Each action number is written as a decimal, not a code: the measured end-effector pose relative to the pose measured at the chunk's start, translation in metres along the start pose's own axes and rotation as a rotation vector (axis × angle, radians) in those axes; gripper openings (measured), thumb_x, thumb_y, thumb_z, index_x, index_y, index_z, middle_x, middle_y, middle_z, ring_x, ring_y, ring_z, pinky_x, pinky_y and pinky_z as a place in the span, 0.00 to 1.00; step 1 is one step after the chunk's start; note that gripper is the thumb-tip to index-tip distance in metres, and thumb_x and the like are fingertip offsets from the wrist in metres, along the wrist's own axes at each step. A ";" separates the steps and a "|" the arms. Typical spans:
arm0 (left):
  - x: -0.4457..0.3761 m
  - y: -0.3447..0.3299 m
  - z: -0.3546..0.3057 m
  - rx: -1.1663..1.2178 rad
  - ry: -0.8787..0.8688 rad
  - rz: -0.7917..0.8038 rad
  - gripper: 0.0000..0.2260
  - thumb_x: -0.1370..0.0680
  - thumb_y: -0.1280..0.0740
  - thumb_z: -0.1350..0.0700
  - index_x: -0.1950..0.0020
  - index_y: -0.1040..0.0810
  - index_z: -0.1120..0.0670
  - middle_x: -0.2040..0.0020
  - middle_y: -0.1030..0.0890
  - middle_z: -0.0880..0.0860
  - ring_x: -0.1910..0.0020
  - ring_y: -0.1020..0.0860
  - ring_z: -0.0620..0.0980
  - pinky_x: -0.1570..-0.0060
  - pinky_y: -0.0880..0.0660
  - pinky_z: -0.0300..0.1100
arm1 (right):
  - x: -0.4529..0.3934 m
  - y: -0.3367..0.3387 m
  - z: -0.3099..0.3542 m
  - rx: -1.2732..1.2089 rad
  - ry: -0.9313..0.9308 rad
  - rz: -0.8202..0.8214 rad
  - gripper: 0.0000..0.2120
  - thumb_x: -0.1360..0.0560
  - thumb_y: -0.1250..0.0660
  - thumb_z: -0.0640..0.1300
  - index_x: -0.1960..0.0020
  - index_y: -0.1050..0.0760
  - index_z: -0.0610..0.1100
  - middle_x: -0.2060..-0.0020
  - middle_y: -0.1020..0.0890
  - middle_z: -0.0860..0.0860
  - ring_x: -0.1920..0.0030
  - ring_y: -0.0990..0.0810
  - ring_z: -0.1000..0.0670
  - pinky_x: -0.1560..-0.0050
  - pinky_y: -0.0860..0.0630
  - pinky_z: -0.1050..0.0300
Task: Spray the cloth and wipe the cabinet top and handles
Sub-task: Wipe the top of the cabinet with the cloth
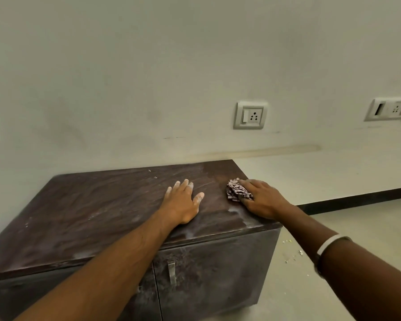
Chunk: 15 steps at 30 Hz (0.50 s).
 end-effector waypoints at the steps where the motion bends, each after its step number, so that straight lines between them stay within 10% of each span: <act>1: 0.001 -0.001 0.001 0.000 0.003 0.002 0.29 0.18 0.52 0.41 0.21 0.48 0.55 0.20 0.50 0.53 0.21 0.53 0.54 0.23 0.55 0.53 | -0.001 -0.001 0.004 0.016 -0.013 -0.006 0.29 0.22 0.45 0.58 0.24 0.49 0.56 0.25 0.40 0.52 0.25 0.43 0.47 0.27 0.44 0.44; 15: 0.019 -0.006 -0.005 -0.015 0.002 0.005 0.29 0.18 0.53 0.42 0.21 0.49 0.55 0.20 0.51 0.53 0.21 0.54 0.54 0.24 0.56 0.52 | 0.026 0.000 0.011 -0.008 0.040 -0.035 0.28 0.21 0.45 0.57 0.24 0.48 0.56 0.25 0.39 0.53 0.25 0.43 0.48 0.27 0.46 0.45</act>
Point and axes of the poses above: each hand's wrist, its own x-axis away from the middle knuckle, its own y-axis out of the back of the hand, z = x × y, the point moved 6 cm from there along -x, towards the middle knuckle
